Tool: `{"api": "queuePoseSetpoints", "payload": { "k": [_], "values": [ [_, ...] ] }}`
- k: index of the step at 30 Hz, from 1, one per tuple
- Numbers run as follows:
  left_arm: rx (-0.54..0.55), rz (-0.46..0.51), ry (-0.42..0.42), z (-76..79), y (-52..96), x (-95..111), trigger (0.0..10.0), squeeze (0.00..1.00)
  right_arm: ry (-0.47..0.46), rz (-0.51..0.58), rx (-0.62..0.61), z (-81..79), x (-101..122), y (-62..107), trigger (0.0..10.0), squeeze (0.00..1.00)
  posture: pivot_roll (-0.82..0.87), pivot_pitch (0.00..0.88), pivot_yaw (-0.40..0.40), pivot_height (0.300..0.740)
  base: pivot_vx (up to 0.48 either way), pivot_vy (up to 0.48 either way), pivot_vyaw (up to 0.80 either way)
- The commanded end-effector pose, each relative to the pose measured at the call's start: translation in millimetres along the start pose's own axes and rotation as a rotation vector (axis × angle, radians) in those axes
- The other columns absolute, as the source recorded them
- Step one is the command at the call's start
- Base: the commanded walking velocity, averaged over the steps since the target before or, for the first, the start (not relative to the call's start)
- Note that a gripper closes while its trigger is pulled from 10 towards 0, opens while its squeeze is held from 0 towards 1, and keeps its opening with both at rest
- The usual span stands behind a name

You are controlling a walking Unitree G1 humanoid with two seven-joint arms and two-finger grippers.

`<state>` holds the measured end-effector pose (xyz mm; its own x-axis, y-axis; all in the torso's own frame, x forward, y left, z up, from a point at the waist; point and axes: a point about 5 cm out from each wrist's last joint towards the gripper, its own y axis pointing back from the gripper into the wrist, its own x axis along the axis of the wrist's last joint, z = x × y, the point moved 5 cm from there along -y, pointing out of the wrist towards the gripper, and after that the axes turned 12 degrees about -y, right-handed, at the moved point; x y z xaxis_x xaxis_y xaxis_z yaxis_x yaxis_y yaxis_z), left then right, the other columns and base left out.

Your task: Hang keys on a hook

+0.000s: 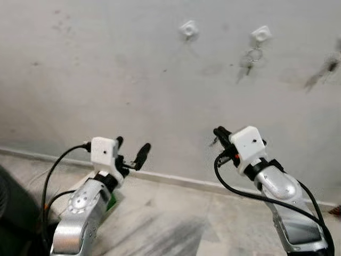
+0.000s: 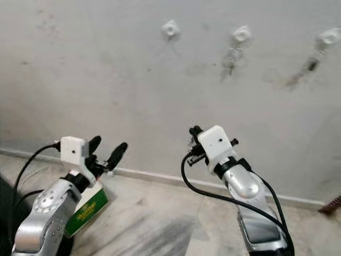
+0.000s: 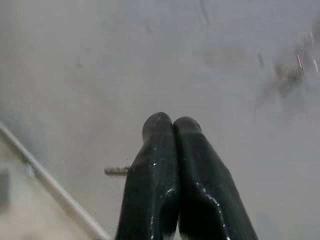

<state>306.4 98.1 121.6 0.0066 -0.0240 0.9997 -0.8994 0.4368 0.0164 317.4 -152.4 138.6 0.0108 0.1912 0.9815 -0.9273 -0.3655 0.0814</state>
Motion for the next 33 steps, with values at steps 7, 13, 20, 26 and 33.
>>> {"api": "queuePoseSetpoints", "payload": {
  "k": [7, 13, 20, 26, 33],
  "values": [
    [0.035, 0.005, -0.035, -16.5, 4.1, 5.4, 10.0, 0.0, 0.003, 0.072, 0.043, -12.1, 22.7, -8.2, 10.0, 0.0, 0.0, 0.0, 0.04, 0.74, 0.392, 0.0, 0.0],
    [0.034, 0.001, -0.035, -15.4, 5.4, 4.7, 10.0, 0.0, 0.006, 0.066, 0.046, -12.1, 21.7, -6.3, 10.0, 0.0, 0.0, 0.0, 0.04, 0.74, 0.388, 0.0, 0.0],
    [0.029, 0.001, -0.032, -15.0, 5.2, 4.9, 10.0, 0.0, 0.01, 0.066, 0.047, -12.4, 22.9, -7.8, 10.0, 0.0, 0.0, 0.0, 0.04, 0.74, 0.346, 0.309, 0.0],
    [0.03, -0.001, -0.033, -15.1, 4.0, 4.5, 10.0, 0.0, 0.016, 0.068, 0.047, -11.8, 23.6, -9.0, 10.0, 0.0, 0.0, 0.0, 0.04, 0.74, 0.294, 0.358, 0.0],
    [0.035, -0.007, -0.037, -12.8, 2.6, 3.3, 10.0, 0.0, 0.013, 0.075, 0.045, -12.8, 25.6, -11.7, 10.0, 0.0, 0.01, 0.0, 0.04, 0.74, 0.036, 0.05, 0.0]
  ]
}}
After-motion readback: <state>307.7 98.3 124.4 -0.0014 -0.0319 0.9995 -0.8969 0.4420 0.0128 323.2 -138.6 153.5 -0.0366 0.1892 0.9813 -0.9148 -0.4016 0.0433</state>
